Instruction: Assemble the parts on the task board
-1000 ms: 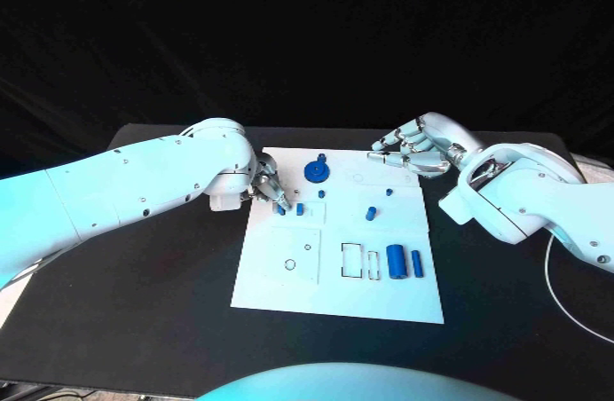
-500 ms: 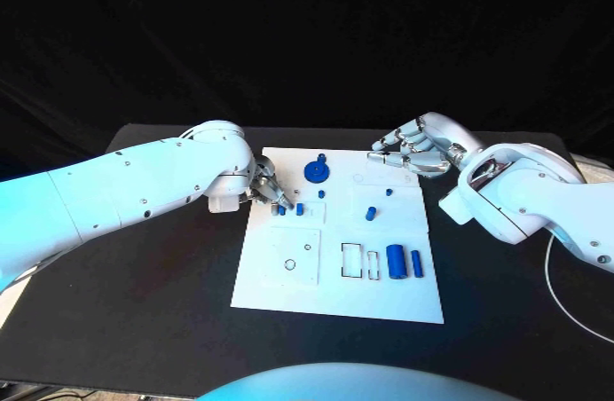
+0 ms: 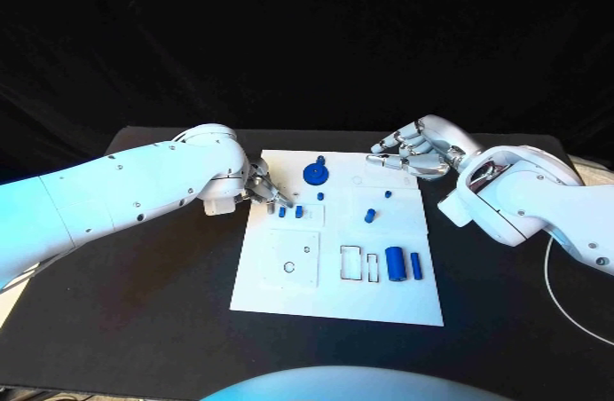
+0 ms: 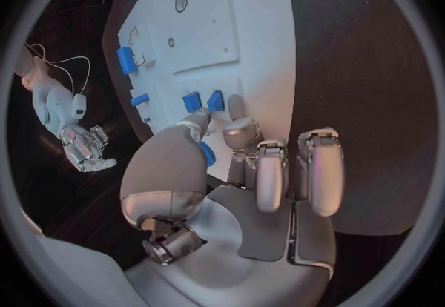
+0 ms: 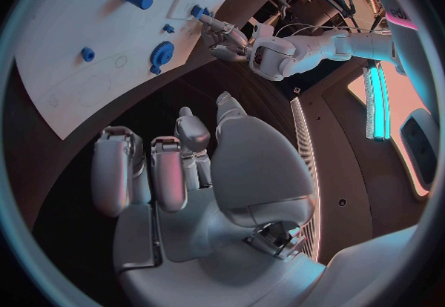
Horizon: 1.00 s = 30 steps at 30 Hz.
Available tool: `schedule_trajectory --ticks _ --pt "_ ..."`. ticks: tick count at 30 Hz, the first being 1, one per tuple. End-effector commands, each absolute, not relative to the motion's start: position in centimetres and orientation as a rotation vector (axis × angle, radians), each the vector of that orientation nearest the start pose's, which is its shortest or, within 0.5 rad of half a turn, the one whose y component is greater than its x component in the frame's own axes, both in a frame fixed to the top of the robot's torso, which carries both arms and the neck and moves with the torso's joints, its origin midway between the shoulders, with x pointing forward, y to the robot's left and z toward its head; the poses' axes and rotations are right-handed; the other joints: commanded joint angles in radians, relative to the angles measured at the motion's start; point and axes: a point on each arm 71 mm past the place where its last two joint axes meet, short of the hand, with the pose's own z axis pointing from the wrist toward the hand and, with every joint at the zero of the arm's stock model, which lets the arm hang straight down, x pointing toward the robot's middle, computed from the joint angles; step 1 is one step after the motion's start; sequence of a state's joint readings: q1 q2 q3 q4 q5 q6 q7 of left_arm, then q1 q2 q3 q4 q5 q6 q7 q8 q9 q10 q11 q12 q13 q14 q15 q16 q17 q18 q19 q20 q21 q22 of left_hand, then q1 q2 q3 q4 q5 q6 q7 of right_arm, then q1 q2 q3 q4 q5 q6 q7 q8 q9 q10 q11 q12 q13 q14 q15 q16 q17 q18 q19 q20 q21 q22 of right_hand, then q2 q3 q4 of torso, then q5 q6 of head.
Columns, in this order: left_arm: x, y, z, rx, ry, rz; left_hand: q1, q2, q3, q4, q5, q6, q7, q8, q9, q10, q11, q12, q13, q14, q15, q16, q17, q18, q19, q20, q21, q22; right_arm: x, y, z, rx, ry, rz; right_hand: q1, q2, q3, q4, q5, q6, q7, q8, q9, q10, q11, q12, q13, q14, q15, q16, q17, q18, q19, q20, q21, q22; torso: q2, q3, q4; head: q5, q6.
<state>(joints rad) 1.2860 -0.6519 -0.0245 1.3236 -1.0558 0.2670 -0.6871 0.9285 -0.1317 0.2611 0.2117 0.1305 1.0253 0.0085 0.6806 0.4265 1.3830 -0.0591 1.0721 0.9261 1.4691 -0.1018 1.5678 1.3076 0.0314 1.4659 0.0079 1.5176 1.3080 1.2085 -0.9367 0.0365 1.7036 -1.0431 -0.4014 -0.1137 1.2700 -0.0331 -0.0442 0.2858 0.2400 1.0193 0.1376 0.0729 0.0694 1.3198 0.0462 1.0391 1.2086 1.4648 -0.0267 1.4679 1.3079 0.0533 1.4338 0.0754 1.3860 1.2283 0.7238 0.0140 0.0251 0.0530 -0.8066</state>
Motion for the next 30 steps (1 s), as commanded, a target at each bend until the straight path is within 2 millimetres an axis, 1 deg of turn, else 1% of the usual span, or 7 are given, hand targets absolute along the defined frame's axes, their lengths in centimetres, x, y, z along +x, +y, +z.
schedule_trajectory --ticks 1,7,14,20,21,27,30 --pt "52.6 18.6 -19.1 -0.346 2.263 -0.352 0.002 0.007 -0.04 0.02 -0.007 -0.014 0.005 -0.009 -0.003 -0.018 0.005 -0.026 -0.027 0.102 -0.005 0.003 0.263 -0.007 0.068 -0.005 -0.032 0.186 46.4 -20.0 -14.0 0.251 1.644 0.925 0.005 0.005 -0.005 0.0 0.006 0.004 -0.004 0.002 0.001 -0.007 0.002 0.0 -0.002 0.073 -0.001 -0.002 0.121 0.017 -0.005 0.0 -0.005 -0.001 -0.001 0.0008 0.002 -0.003 0.001" --pt "52.7 19.2 -18.9 -0.557 2.213 -0.514 0.042 0.027 -0.125 0.073 -0.003 -0.084 0.035 -0.034 -0.01 -0.16 0.031 -0.226 -0.247 0.086 0.013 -0.032 0.216 0.046 -0.024 0.011 -0.25 0.003 46.4 -20.0 -14.0 0.252 1.645 0.923 0.005 0.005 -0.005 0.0 0.006 0.004 -0.004 0.002 0.001 -0.007 0.002 0.0 -0.002 0.073 -0.001 -0.002 0.121 0.017 -0.005 0.0 -0.005 -0.001 -0.001 0.0009 0.0018 -0.006 0.004" --pt "52.8 18.8 -18.1 -0.586 2.118 -0.736 0.133 0.028 -0.263 0.073 -0.022 -0.238 0.12 -0.109 -0.061 -0.361 0.114 -0.375 -0.361 -0.146 0.084 -0.516 -0.294 0.145 -0.28 0.075 -0.873 -0.486 46.4 -20.1 -14.0 0.253 1.645 0.921 0.005 0.005 -0.005 0.0 0.006 0.004 -0.004 0.002 0.001 -0.007 0.002 0.0 -0.002 0.073 -0.001 -0.002 0.121 0.017 -0.005 0.0 -0.005 -0.001 0.0 0.0017 0.0013 -0.012 0.008" --pt "53.1 16.5 -16.6 -0.297 1.868 -0.899 0.438 0.06 -0.209 -0.04 -0.024 -0.305 0.16 -0.17 -0.124 -0.518 0.168 -0.506 -0.471 -0.3 0.127 -0.771 -0.533 0.15 -0.321 0.112 -1.003 -0.581 46.4 -20.2 -14.0 0.256 1.643 0.918 0.005 0.005 -0.007 0.0 0.006 0.004 -0.004 0.002 0.001 -0.007 0.002 0.001 -0.001 0.073 -0.001 -0.003 0.121 0.018 -0.006 0.0 -0.006 -0.002 0.0 -0.0004 0.0024 -0.021 0.017" --pt "53.1 16.1 -16.5 -0.234 1.827 -0.911 0.478 0.06 -0.197 -0.061 -0.019 -0.31 0.156 -0.182 -0.135 -0.529 0.159 -0.525 -0.489 -0.304 0.126 -0.78 -0.542 0.149 -0.321 0.117 -1.014 -0.59 46.4 -20.2 -14.0 0.256 1.643 0.917 0.005 0.006 -0.007 0.0 0.007 0.004 -0.004 0.002 0.001 -0.007 0.002 0.0 -0.002 0.073 -0.001 -0.003 0.121 0.017 -0.005 0.0 -0.005 -0.001 0.0 -0.0003 0.0009 -0.021 0.019" --pt "52.5 13.6 -17.0 0.069 1.704 -0.89 0.546 0.044 -0.21 -0.1 -0.022 -0.24 0.134 -0.298 -0.236 -0.499 0.157 -0.657 -0.651 -0.254 0.119 -0.835 -0.619 0.153 -0.253 0.111 -1.082 -0.665 46.4 -20.2 -14.1 0.255 1.643 0.919 0.029 0.014 -0.02 -0.006 0.056 0.004 -0.004 0.002 0.001 -0.009 0.002 0.0 -0.004 0.073 -0.001 -0.004 0.121 0.017 -0.005 0.0 -0.006 -0.001 0.001 0.0016 -0.0009 -0.025 0.025" --pt "52.4 12.8 -17.6 0.157 1.695 -0.844 0.579 0.052 -0.181 -0.122 -0.021 -0.183 0.133 -0.333 -0.263 -0.464 0.15 -0.693 -0.7 -0.163 0.105 -0.743 -0.559 0.149 -0.181 0.099 -1.056 -0.66 46.4 -20.1 -14.0 0.255 1.643 0.92 0.03 0.015 -0.021 -0.006 0.059 0.004 -0.004 0.002 0.001 -0.009 0.002 0.0 -0.004 0.073 -0.001 -0.005 0.121 0.017 -0.005 0.0 -0.007 -0.002 0.001 0.0016 -0.0009 -0.027 0.026"
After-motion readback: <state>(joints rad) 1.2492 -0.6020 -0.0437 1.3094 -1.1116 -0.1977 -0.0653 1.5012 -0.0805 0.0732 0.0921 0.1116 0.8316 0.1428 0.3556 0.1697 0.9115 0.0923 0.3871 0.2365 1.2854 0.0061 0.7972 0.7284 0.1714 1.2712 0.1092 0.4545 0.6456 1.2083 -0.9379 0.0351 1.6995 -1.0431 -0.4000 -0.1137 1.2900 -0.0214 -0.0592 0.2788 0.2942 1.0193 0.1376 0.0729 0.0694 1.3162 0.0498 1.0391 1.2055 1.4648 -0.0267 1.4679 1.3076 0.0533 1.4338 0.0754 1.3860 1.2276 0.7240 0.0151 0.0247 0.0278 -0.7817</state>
